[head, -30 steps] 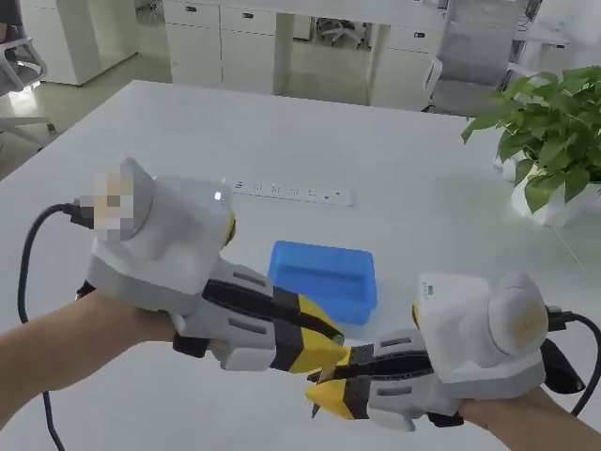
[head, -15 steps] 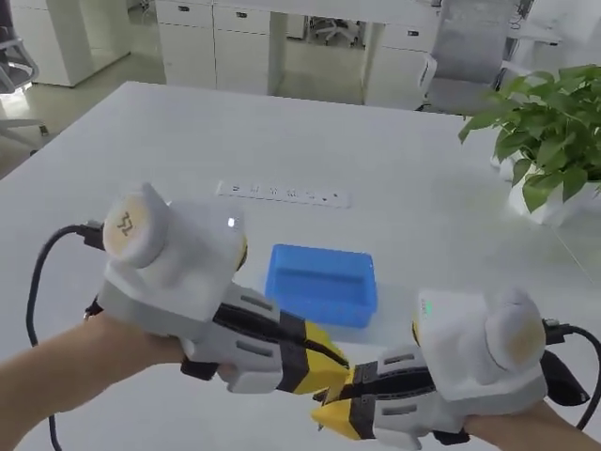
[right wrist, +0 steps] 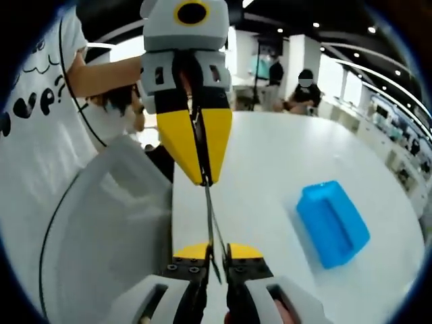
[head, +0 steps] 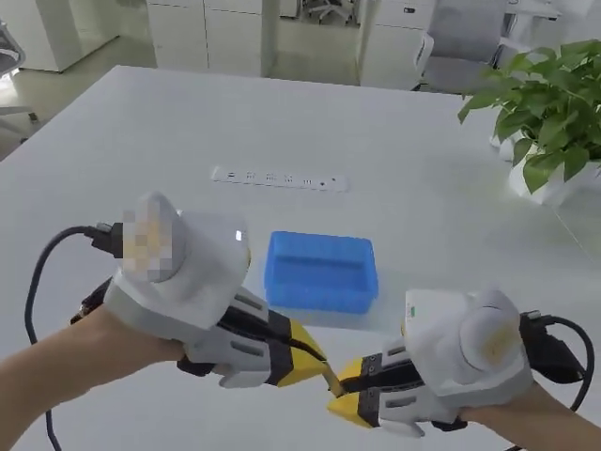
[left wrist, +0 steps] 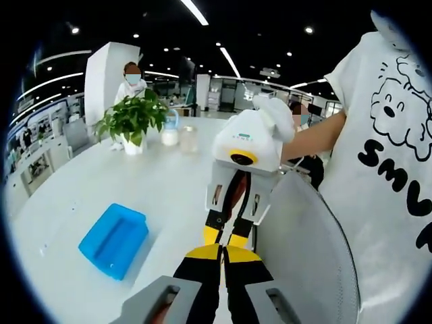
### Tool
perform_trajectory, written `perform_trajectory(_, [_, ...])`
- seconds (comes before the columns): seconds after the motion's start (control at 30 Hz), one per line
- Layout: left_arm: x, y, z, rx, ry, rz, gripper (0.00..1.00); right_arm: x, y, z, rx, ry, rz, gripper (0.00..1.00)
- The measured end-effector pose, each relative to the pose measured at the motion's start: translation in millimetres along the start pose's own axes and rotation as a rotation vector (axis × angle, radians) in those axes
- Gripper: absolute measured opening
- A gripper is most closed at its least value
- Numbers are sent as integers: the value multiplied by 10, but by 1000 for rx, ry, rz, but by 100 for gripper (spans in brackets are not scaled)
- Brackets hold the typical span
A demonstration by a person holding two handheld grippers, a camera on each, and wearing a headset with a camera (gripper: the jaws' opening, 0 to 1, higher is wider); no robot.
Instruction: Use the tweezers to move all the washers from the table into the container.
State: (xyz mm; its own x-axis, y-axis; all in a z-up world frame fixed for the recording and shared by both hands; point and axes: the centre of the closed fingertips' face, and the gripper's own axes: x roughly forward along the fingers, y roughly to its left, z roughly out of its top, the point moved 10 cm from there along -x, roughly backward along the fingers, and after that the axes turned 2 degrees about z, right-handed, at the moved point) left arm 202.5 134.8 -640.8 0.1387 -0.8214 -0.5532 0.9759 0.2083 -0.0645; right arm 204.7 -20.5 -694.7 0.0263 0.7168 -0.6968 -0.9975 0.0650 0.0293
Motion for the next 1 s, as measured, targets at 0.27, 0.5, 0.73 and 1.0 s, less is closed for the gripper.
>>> perform_trajectory(0.27, [130,41,-75,59,82,48,0,59,-155,-115,-3,37,-43,6])
perform_trajectory(0.5, [240,72,-142,131,167,84,0,167,-261,-191,5,75,-46,7])
perform_trajectory(0.73, [437,159,-308,199,265,118,0,316,-355,-357,63,104,-59,7])
perform_trajectory(1.0, [607,306,-470,223,325,125,0,454,-452,-476,99,154,-87,7])
